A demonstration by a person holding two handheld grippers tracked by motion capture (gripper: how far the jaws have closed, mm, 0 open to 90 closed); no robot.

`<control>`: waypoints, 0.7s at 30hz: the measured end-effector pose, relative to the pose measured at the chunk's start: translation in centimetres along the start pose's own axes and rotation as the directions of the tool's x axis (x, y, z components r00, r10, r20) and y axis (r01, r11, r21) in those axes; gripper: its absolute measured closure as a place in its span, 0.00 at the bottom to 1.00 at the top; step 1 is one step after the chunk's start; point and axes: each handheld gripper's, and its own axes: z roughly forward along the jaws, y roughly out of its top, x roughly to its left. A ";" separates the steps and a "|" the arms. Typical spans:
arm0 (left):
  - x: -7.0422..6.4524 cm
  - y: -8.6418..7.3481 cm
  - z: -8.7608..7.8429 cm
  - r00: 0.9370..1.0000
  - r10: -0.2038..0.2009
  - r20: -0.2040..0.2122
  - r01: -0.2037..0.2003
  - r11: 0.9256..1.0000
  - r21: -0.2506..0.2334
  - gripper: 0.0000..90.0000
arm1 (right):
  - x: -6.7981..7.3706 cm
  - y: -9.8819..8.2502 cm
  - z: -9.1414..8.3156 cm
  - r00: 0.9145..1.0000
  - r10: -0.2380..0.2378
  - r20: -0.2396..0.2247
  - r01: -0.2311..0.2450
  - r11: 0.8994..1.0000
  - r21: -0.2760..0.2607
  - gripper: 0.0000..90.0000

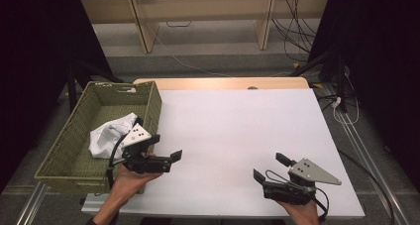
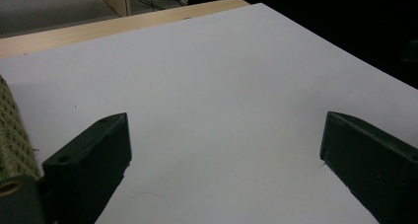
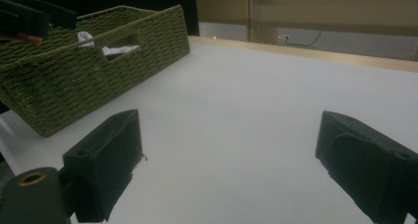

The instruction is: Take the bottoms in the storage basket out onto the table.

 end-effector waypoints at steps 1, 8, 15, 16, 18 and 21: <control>0.3 0.3 -0.1 1.000 -0.002 -0.006 0.002 1.000 0.006 0.06 | 0.0 0.0 0.0 1.000 0.000 0.000 0.000 1.000 0.000 0.12; 2.4 1.6 -0.6 0.999 -0.012 -0.051 0.015 0.999 0.048 0.06 | 0.1 -0.1 0.0 1.000 -0.013 0.001 0.013 1.000 0.011 0.13; 4.9 2.4 -1.0 0.992 -0.029 -0.121 0.038 0.997 0.068 0.06 | 0.1 -0.1 0.1 1.000 -0.020 -0.002 0.020 1.000 0.016 0.12; 5.7 2.7 -1.1 0.989 -0.030 -0.144 0.042 0.996 0.080 0.06 | 0.2 -0.1 0.1 1.000 -0.017 -0.003 0.017 1.000 0.017 0.13; 6.4 2.9 -1.2 0.985 -0.037 -0.167 0.053 0.995 0.089 0.06 | 0.2 -0.1 0.1 1.000 -0.018 -0.002 0.018 1.000 0.022 0.13; 7.1 3.0 -1.2 0.982 -0.033 -0.184 0.052 0.993 0.102 0.07 | 0.2 -0.1 0.1 1.000 -0.022 -0.002 0.022 1.000 0.020 0.12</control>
